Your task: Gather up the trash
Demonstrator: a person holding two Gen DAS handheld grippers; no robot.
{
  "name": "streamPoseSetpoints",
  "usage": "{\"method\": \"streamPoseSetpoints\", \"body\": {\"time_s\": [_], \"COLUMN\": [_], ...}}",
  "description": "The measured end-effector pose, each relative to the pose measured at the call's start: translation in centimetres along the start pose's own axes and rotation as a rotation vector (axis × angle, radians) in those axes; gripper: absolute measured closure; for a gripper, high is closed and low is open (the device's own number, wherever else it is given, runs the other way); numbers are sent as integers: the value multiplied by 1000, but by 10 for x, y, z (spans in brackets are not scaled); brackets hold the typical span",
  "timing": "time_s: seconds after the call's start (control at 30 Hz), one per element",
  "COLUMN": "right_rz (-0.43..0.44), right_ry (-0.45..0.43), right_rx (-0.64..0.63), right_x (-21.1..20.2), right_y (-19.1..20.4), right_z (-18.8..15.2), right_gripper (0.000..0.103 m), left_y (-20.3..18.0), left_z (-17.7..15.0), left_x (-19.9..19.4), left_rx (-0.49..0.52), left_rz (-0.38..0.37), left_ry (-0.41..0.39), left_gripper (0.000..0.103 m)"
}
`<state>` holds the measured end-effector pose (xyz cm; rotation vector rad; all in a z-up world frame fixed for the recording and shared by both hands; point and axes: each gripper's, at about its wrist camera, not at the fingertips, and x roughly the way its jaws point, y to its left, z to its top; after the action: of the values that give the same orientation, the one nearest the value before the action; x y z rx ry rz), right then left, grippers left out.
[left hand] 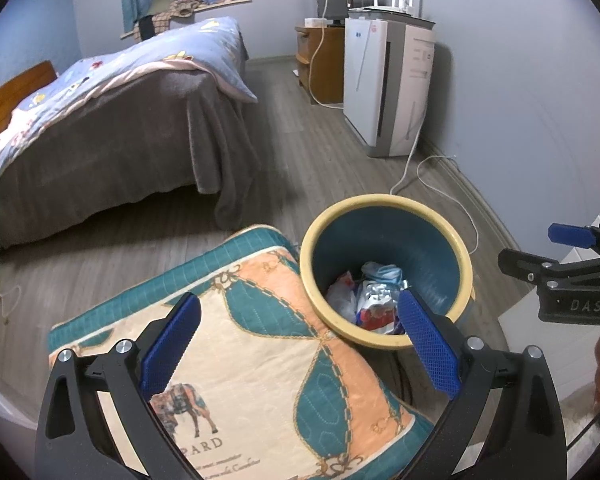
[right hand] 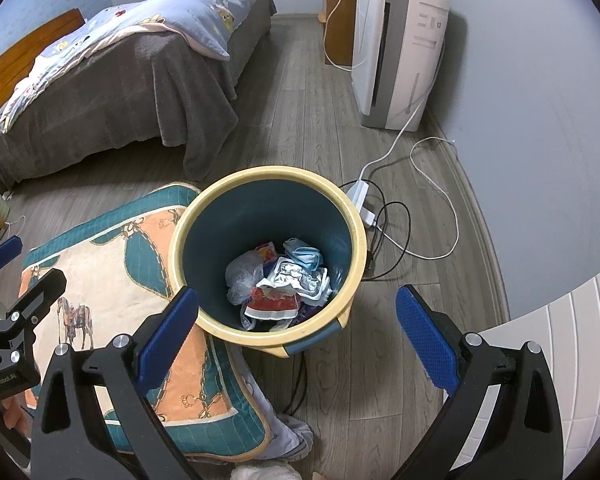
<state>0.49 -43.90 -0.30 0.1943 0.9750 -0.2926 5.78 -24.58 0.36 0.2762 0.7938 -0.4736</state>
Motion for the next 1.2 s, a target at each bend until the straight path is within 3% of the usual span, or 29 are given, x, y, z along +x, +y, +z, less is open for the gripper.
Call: {"method": "streamPoseSetpoints", "body": {"time_s": [0.9,1.2], "right_rz": [-6,-9], "right_ry": [3,13], "right_rx": [-2,11], "right_x": [1,2], "right_y": [-2,-3], "right_z": [1,2], "right_gripper": [6,6], "left_y": [1,-1], "left_z": [-1,-4], "left_x": [-2,-6], "left_rx": [2,61], "left_rz": [3,25], "left_ry": [-4,-10], "left_gripper": [5,5]}}
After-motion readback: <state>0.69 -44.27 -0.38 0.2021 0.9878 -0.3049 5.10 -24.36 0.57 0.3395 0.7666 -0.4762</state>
